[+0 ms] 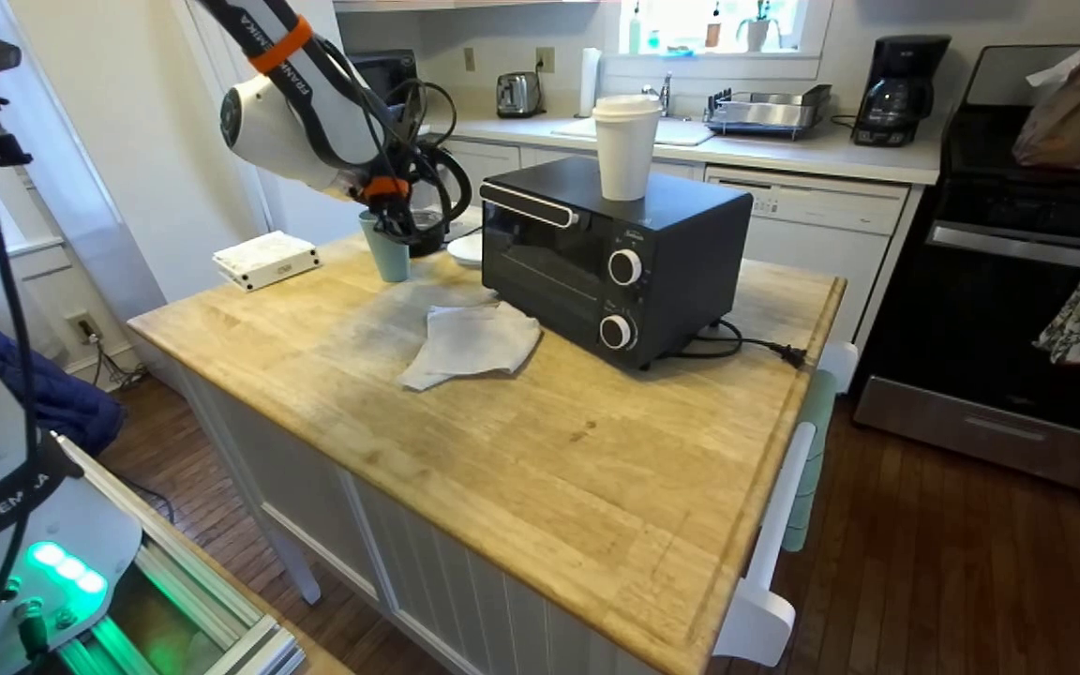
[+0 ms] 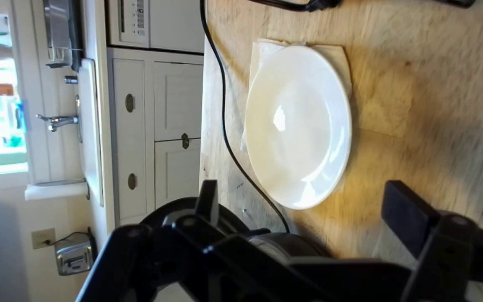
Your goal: Pick up the white saucer plate and put it on top of the oven
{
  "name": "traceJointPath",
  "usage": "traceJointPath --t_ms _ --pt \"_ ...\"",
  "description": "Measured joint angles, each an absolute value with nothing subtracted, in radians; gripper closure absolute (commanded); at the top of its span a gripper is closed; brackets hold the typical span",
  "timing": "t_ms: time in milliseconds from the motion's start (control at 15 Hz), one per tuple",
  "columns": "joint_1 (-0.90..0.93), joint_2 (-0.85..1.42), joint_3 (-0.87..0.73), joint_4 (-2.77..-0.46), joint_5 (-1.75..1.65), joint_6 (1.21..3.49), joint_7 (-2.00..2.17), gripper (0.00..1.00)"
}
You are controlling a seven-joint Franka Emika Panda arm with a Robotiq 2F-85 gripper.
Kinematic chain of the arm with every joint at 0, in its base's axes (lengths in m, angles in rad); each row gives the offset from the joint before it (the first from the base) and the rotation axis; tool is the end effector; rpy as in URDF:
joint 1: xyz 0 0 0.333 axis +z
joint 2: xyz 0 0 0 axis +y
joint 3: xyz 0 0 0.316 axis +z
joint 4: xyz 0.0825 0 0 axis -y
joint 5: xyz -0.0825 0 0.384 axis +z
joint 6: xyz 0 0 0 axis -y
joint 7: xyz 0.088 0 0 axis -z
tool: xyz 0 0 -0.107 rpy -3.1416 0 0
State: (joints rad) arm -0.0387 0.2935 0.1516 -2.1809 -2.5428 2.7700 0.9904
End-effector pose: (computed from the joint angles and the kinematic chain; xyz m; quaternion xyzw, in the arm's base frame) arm 0.5206 0.0843 0.2384 0.6269 0.6189 0.2975 0.3680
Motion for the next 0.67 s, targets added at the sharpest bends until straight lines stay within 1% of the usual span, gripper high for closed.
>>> traceJointPath --t_ms 200,333,467,600,667 --pt "-0.063 0.35 0.19 -2.181 -2.522 2.698 0.998 0.0" --pt "-0.062 0.373 0.202 -2.18 -2.517 2.667 0.998 0.05" --pt "-0.061 0.389 0.211 -2.175 -2.515 2.647 0.998 0.06" --pt "-0.063 0.404 0.21 -2.165 -2.515 2.645 0.998 0.0" --pt "-0.065 0.412 0.209 -2.161 -2.515 2.645 0.998 0.01"
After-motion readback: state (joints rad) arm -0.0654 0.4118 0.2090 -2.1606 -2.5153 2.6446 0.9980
